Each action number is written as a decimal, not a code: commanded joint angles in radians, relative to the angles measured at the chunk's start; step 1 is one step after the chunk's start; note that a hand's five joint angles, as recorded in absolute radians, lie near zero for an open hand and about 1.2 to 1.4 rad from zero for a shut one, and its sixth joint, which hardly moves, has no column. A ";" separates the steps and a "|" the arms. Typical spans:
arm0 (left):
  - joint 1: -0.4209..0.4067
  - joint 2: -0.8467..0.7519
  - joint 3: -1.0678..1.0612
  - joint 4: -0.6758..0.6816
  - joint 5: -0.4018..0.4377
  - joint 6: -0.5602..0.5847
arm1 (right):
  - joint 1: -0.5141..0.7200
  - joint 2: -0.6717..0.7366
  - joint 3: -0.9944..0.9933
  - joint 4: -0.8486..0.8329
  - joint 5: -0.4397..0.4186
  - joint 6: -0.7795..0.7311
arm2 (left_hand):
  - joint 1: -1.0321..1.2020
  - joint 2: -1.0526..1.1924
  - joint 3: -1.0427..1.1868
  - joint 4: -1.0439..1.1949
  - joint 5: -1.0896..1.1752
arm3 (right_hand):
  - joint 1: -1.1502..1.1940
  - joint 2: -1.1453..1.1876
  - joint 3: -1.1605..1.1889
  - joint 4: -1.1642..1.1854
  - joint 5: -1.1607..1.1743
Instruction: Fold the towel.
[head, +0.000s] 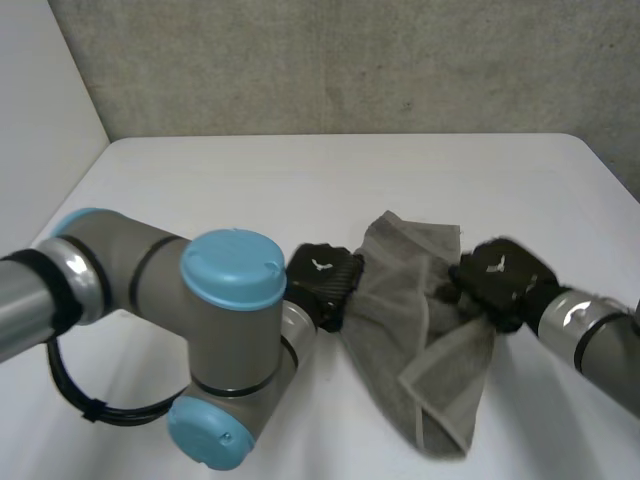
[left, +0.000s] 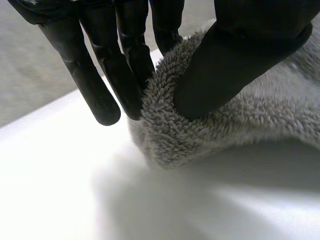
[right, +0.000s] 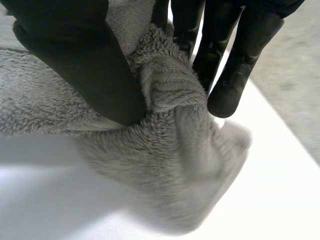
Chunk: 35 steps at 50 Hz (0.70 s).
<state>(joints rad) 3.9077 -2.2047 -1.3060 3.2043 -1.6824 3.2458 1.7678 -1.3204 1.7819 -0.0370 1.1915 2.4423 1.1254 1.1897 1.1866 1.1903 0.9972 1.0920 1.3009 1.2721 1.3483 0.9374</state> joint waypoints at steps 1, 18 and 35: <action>0.048 0.169 -0.168 -0.001 -0.135 -0.004 | 0.025 -0.002 -0.105 -0.162 0.241 0.297 | 0.271 0.207 0.210 0.206 0.225 | 0.304 0.095 0.124 0.048 0.284; -0.122 0.355 -0.409 -0.050 -0.135 -0.086 | 0.225 0.164 -0.229 -0.140 0.339 0.195 | -0.877 -0.941 -0.938 -0.942 -0.923 | 0.304 0.095 0.124 0.048 0.284; 0.101 0.133 0.048 -0.033 0.326 0.115 | 0.142 0.049 -0.049 -0.089 0.378 0.118 | -0.718 -0.783 -0.779 -0.783 -0.765 | 0.304 0.095 0.124 0.048 0.284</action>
<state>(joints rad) 3.9518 -1.9096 -1.4282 3.1736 -1.6533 3.2470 1.9532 -1.1889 1.6411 -0.1262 1.5995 2.5551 0.3094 0.3078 0.3078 0.3085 0.1329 1.0925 1.3101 1.2994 1.3588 0.9412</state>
